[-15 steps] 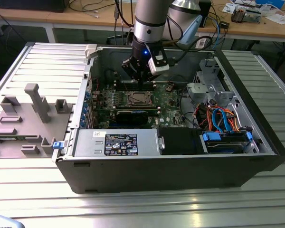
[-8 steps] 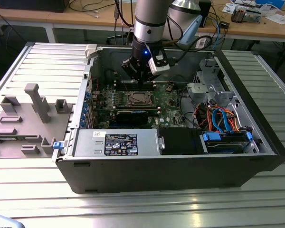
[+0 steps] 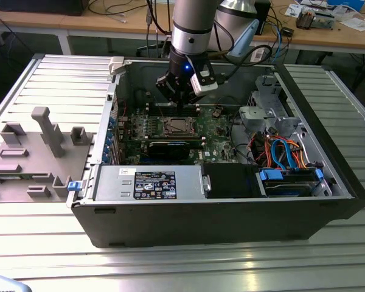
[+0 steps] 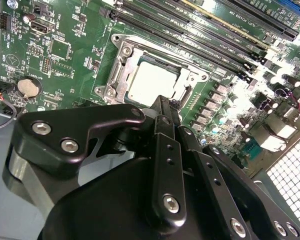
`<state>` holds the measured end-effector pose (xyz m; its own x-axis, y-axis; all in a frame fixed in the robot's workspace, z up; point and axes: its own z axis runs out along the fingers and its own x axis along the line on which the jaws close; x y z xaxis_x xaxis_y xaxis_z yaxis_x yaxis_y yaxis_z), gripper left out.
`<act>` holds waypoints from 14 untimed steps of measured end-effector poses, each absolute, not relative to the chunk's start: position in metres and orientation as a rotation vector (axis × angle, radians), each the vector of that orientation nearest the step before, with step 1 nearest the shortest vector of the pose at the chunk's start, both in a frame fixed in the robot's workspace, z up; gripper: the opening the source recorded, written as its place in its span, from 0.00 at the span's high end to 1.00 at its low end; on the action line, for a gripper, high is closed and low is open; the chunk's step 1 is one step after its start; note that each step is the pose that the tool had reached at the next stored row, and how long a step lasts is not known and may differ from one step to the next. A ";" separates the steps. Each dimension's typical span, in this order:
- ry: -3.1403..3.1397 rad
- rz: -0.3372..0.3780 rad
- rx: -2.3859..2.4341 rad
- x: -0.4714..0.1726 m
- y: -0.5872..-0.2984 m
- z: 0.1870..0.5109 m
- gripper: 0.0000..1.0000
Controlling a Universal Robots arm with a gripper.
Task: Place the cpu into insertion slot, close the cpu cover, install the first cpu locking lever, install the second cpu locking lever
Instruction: 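Install the first cpu locking lever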
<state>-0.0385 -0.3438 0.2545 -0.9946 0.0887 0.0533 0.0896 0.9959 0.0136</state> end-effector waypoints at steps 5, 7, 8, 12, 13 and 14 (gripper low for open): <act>-3.086 -0.025 -0.126 -0.039 -0.344 0.255 0.89; -3.086 -0.024 -0.121 -0.039 -0.344 0.255 0.89; -3.087 -0.024 -0.118 -0.039 -0.344 0.255 0.89; -3.087 -0.024 -0.104 -0.039 -0.344 0.255 0.89; -3.087 -0.024 -0.102 -0.039 -0.344 0.255 0.89; -3.087 -0.024 -0.098 -0.039 -0.344 0.255 0.89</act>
